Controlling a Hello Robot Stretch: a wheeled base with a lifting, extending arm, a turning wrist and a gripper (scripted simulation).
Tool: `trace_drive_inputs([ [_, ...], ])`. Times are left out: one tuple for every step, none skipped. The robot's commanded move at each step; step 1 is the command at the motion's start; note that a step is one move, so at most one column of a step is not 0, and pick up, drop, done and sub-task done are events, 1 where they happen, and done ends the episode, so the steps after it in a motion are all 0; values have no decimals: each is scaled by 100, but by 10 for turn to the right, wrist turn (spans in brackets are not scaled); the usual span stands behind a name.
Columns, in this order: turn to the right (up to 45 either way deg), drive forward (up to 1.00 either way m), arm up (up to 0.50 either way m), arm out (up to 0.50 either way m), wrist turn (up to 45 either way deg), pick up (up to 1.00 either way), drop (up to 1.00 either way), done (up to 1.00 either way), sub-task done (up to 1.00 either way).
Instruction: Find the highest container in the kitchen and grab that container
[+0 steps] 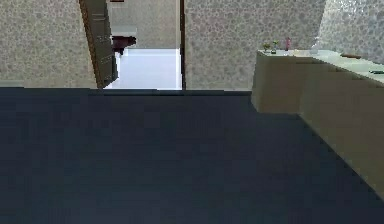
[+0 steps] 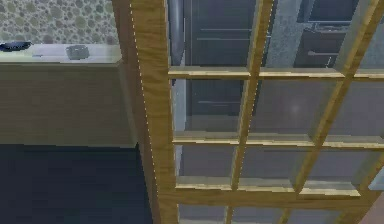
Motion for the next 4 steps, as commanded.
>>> trace_drive_inputs([
  [60,0,0,0,0,0,0,0,0],
  [0,35,0,0,0,0,0,0,0],
  [450,0,0,0,0,0,0,0,0],
  [210,0,0,0,0,0,0,0,0],
])
